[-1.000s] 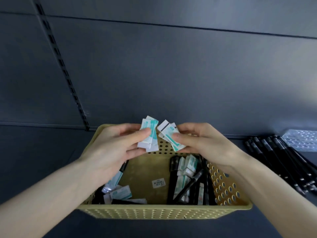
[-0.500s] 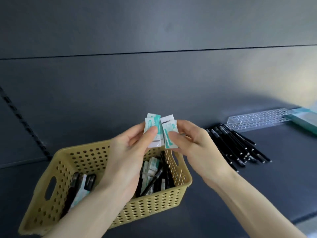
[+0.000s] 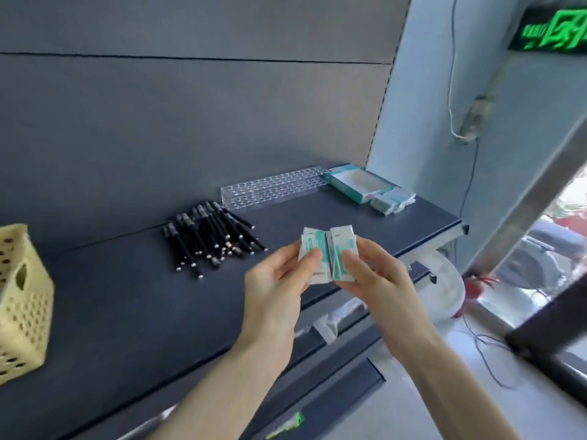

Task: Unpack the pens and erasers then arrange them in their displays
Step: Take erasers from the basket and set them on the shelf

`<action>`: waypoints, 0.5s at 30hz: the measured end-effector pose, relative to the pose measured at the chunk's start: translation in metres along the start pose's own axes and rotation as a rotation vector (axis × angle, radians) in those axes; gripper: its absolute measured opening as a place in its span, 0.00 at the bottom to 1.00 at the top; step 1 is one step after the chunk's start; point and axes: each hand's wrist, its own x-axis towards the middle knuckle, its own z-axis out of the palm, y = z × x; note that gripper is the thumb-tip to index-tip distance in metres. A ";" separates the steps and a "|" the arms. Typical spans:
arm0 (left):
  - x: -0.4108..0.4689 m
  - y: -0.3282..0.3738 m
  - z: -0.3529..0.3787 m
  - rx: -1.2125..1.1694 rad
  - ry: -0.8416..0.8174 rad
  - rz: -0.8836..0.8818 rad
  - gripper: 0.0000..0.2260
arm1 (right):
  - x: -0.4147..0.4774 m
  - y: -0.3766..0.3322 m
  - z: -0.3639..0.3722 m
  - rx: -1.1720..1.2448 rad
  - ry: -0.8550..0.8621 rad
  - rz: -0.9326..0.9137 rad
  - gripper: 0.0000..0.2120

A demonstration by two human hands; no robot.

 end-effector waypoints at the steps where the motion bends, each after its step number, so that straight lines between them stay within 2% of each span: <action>1: 0.003 -0.007 0.017 0.000 -0.002 -0.018 0.08 | 0.002 0.000 -0.019 0.012 0.019 0.008 0.11; 9: 0.065 -0.053 0.119 -0.001 -0.035 -0.022 0.08 | 0.056 0.012 -0.132 0.026 0.086 0.008 0.11; 15: 0.136 -0.100 0.170 -0.051 0.030 -0.050 0.09 | 0.132 0.036 -0.189 0.024 0.052 0.051 0.11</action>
